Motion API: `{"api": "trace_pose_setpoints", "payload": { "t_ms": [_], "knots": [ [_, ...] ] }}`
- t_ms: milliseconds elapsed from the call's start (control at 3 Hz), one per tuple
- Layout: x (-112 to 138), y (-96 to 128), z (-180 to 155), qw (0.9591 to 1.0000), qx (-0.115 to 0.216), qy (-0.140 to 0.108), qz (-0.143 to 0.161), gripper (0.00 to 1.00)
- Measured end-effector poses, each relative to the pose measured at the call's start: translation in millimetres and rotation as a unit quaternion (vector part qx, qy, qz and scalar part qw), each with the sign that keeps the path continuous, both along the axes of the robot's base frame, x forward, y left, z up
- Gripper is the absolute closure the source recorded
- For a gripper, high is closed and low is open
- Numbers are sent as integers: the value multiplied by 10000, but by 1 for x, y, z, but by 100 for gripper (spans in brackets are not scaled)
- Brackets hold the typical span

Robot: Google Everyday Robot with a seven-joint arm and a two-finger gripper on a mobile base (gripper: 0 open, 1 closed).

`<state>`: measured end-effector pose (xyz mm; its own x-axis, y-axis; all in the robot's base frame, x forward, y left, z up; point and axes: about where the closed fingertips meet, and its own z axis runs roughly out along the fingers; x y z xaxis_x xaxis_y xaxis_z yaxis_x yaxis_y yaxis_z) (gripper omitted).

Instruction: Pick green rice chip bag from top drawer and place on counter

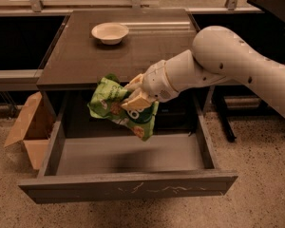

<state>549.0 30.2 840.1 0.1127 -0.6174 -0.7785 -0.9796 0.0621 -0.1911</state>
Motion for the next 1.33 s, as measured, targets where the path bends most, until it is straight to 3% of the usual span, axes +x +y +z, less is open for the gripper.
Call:
{"api": "trace_pose_setpoints", "payload": {
  "t_ms": [333,667,1000,1333],
  "knots": [
    [32,-30,79,9973,-329,-518,-395,100],
    [56,-49,131,9924,-556,-853,-685,100],
    [89,-66,158,9880,-709,-976,-968,100],
    [128,-83,164,9854,-746,-894,-1241,82]
  ]
}}
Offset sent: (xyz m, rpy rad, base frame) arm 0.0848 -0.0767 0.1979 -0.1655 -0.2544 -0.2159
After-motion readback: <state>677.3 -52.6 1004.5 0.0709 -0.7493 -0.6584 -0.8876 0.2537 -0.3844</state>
